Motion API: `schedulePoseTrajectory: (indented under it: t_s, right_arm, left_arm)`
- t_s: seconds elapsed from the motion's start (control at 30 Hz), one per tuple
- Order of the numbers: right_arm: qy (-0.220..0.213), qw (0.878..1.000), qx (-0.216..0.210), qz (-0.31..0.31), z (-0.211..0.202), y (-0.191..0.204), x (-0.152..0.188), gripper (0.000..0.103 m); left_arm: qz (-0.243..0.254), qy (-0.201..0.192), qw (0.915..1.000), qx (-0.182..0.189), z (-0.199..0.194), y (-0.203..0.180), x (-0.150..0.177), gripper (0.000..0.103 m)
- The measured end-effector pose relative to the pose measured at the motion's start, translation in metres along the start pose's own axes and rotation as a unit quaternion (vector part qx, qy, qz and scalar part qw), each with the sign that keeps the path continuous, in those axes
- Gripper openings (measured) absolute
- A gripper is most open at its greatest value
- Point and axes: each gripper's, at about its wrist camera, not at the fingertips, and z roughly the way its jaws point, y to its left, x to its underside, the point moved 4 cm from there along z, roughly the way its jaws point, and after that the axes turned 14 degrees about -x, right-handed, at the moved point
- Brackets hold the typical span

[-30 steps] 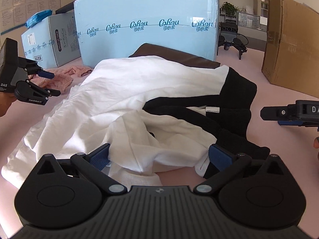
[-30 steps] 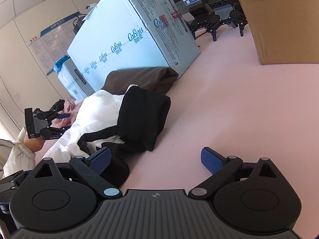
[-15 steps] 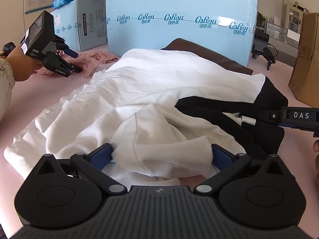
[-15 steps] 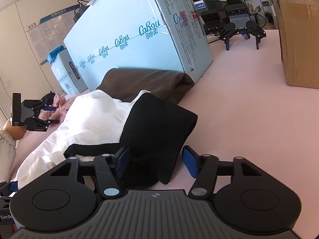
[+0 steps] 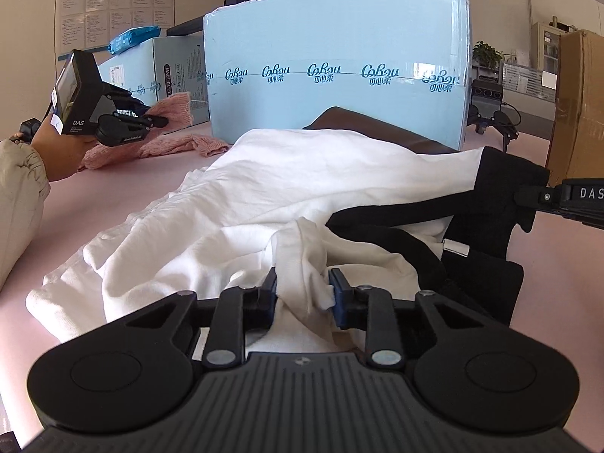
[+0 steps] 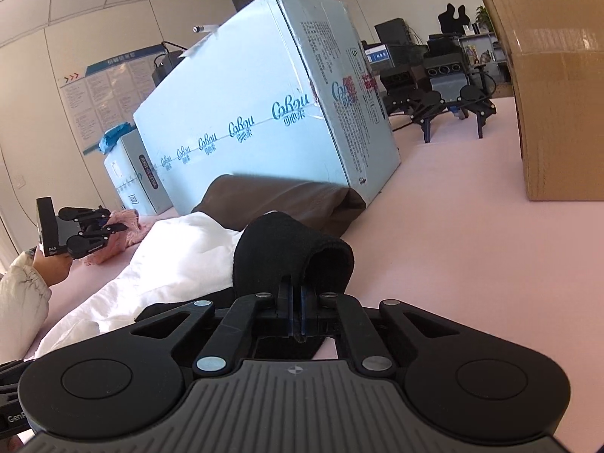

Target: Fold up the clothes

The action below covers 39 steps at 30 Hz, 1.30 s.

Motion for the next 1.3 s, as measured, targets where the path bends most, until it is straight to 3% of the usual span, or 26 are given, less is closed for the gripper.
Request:
schedulePoseTrajectory:
  t_s: [0.33, 0.5, 0.67, 0.83, 1.0, 1.17, 1.3]
  right_arm:
    - [-0.064, 0.998, -0.011, 0.024, -0.045, 0.000, -0.030, 0.003]
    - [-0.088, 0.995, 0.012, 0.051, -0.079, -0.016, -0.037, 0.003]
    - [-0.125, 0.988, 0.053, 0.067, -0.133, -0.042, -0.048, 0.003]
    - [-0.150, 0.979, 0.116, 0.080, -0.194, -0.081, -0.052, 0.003]
    - [-0.152, 0.964, 0.188, 0.110, -0.237, -0.130, -0.032, 0.003]
    - [-0.155, 0.948, 0.243, 0.137, -0.246, -0.165, -0.030, 0.003]
    - [-0.150, 0.943, 0.258, 0.147, -0.256, -0.175, -0.032, 0.003]
  left_arm:
    - [-0.013, 0.015, 0.9997, 0.017, -0.013, -0.013, -0.012, 0.016]
    - [-0.007, 0.003, 0.9978, 0.066, -0.041, -0.052, -0.013, 0.016]
    - [0.040, 0.010, 0.9917, 0.122, -0.064, -0.109, -0.007, 0.016]
    - [0.100, 0.007, 0.9787, 0.179, -0.093, -0.160, 0.004, 0.016]
    - [0.169, -0.011, 0.9648, 0.201, -0.118, -0.220, 0.011, 0.016]
    - [0.181, -0.002, 0.9570, 0.227, -0.124, -0.263, 0.008, 0.016]
    - [0.179, -0.008, 0.9554, 0.235, -0.119, -0.286, 0.010, 0.018]
